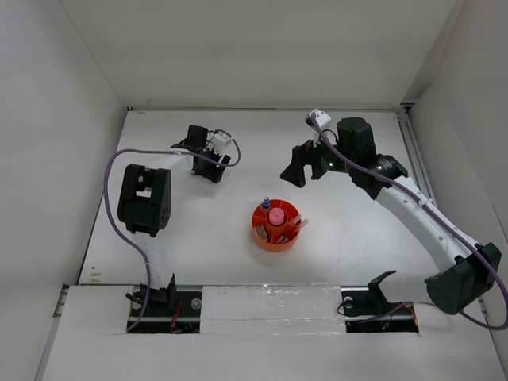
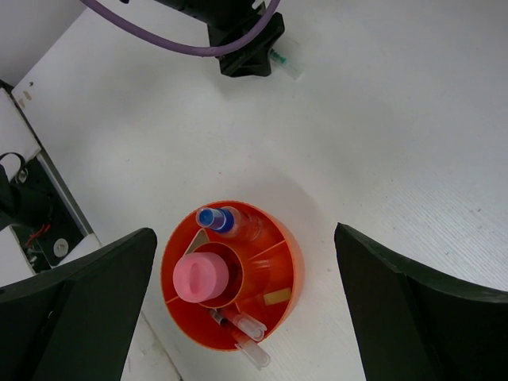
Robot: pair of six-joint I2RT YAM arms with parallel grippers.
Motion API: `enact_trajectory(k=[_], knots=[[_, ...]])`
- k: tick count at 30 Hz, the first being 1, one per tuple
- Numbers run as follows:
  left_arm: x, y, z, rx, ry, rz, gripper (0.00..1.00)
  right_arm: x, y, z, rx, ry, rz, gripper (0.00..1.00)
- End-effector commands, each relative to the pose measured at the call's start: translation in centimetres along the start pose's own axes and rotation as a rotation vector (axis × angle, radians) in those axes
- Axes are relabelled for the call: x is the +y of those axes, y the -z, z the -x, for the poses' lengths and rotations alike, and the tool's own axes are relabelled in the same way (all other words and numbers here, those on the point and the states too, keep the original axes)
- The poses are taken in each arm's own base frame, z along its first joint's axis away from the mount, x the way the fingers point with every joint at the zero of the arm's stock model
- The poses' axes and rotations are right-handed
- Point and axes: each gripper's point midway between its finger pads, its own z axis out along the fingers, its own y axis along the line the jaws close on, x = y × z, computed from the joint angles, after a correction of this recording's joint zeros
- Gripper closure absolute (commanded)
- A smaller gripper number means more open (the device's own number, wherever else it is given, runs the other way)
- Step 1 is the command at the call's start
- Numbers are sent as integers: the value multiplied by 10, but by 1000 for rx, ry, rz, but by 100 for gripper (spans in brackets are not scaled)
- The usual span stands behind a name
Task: Sort the stationery into containers
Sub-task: Pick up the pen from the center of the board.
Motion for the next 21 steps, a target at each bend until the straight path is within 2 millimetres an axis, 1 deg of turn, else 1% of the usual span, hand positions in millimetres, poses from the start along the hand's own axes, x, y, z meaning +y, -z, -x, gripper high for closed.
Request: enact_trajectory(k=[1,3,5,7,8,9,10,11,12,13,15,16,17,19,21], knots=[[5,19,-2,-2,16,57,36,11,14,32,-95,63,6,0],[4,17,-3,-5,25,58,37,11,17,34,-104,66,-3,0],[4,17,-3,-5,25,58,41,11,17,34,-104,66,-3,0],[4,17,-3,-5,37,58,51,11,17,34,-104,66,-3,0],[5,19,2,-15,35,62,54,10,17,32,-96,62,-3,0],[5,18,2,-16,45,61,62,10,17,32,-96,72,-4,0],[4,18,2,-16,55,61,88,8,17,32,-97,71,-14,0],[10,19,3,-18,65,95,97,8,17,32,-97,71,-14,0],[11,23,6,-30,72,99,99,7,17,32,-98,71,-24,0],[14,26,11,-46,70,120,100,7,17,32,-98,71,-24,0],[11,21,-1,-24,73,114,100,6,17,30,-89,76,-25,0],[10,24,-2,-27,73,114,100,5,18,34,-99,79,-33,0],[11,24,0,-36,71,117,100,5,18,34,-99,79,-33,0],[7,24,-3,-38,90,108,100,5,18,34,-99,79,-33,0],[8,23,-1,-49,100,110,100,5,18,34,-99,79,-33,0]])
